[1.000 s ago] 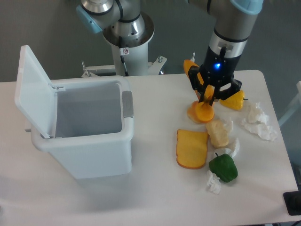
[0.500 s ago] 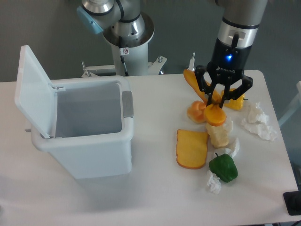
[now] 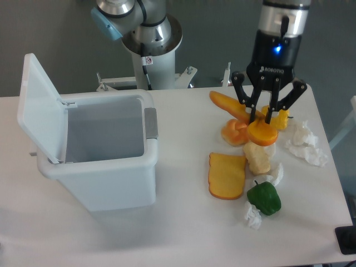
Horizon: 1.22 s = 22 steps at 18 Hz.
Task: Place the long bread in the trash can
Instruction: 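Lift the held bread loaf up and carry it toward the bin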
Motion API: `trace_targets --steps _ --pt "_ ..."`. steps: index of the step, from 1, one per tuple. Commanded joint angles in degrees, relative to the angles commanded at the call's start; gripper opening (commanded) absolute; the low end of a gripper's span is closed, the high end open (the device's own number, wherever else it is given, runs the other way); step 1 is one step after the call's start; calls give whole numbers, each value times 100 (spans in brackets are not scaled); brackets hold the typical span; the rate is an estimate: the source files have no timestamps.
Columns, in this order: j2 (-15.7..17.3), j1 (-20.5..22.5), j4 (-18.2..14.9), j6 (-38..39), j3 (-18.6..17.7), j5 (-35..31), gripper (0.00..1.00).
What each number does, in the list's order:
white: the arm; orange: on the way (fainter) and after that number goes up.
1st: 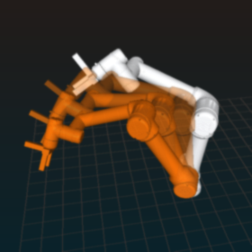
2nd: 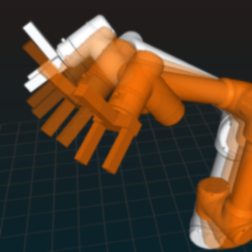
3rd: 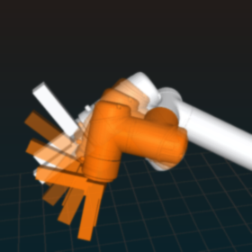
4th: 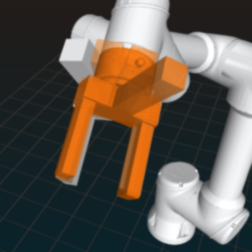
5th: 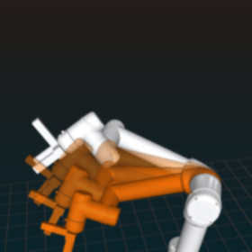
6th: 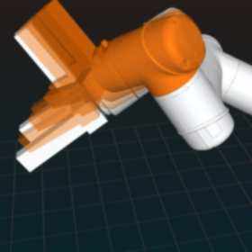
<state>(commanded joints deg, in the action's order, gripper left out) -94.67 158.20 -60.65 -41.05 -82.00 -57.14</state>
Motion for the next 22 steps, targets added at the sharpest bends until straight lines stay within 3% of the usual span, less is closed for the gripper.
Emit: trace_targets --steps 10,22 --pt "563 193 141 203 26 949 34" --pt "563 -123 422 335 26 1381 34"
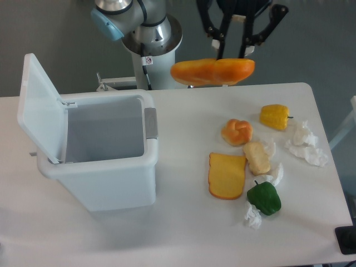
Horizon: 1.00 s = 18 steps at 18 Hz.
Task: Place the long bread in the trash can
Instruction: 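Lift the held bread loaf up and carry it toward the bin, then lower the bread loaf into the open white trash bin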
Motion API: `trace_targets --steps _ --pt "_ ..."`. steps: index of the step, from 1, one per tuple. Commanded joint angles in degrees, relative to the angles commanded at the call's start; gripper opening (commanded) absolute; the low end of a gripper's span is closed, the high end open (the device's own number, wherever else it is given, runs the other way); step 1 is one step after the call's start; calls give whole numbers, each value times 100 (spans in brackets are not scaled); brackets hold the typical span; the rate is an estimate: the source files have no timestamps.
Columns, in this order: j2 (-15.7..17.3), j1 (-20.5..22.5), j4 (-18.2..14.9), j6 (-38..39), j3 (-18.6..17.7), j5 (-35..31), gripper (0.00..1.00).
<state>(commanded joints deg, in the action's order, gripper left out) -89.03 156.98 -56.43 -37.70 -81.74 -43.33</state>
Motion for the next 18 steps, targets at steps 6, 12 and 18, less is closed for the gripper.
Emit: trace_targets --steps 6,12,18 --pt "-158 -404 211 -35 0 9 34" --pt "-316 -694 360 -106 0 9 34" --pt "-466 -1002 422 -114 0 9 34"
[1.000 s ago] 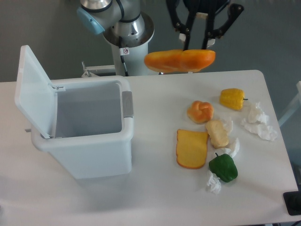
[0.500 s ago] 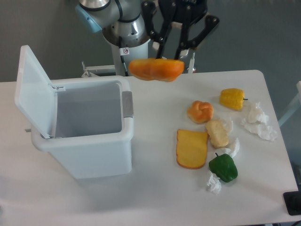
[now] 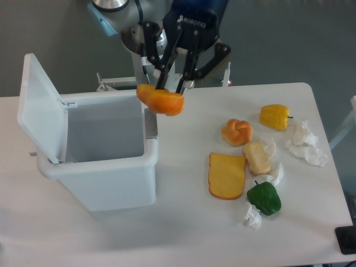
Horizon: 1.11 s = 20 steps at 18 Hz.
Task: Place the long bread in the trash can
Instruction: 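Lower the bread loaf into the open white trash bin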
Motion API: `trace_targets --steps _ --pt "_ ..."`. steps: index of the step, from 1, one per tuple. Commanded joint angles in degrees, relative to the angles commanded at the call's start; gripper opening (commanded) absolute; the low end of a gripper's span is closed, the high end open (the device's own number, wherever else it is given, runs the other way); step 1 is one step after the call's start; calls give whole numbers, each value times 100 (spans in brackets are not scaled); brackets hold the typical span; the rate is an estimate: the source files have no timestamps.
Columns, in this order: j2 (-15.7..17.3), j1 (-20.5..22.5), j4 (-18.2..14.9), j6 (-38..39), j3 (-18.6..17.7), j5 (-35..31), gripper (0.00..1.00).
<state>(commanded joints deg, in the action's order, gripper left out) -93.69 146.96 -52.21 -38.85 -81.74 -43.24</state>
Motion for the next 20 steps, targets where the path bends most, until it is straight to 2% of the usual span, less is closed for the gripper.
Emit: trace_targets --steps 5,20 --pt "-158 -263 281 0 52 0 34" --pt "-466 -747 281 -333 -70 -9 34"
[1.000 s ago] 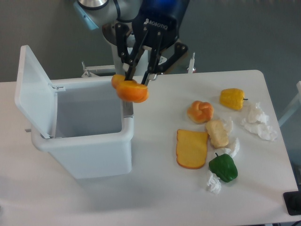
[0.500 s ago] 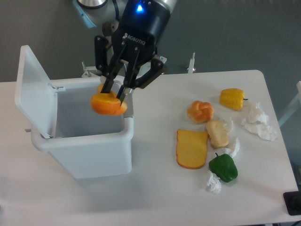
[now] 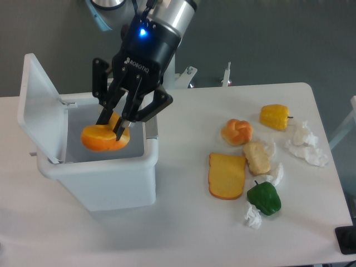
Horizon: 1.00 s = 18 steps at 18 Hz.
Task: Place the long bread in the trash can
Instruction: 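Lower the bread loaf into the open white trash bin, then push the bread loaf deeper into the bin with the gripper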
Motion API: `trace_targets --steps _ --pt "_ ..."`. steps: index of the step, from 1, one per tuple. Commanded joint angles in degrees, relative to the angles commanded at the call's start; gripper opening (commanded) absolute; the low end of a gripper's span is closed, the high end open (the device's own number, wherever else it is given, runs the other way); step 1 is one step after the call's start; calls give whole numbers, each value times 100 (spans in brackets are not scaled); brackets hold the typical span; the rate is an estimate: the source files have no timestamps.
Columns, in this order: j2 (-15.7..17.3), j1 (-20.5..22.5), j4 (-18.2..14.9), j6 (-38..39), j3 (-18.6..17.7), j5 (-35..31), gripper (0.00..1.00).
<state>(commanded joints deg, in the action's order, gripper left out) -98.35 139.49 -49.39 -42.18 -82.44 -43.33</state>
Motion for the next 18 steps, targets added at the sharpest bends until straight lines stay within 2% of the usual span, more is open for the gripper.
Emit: trace_targets --steps 7,18 --pt "26 -132 9 -431 -220 9 34" --pt "79 -176 9 -440 -308 210 34"
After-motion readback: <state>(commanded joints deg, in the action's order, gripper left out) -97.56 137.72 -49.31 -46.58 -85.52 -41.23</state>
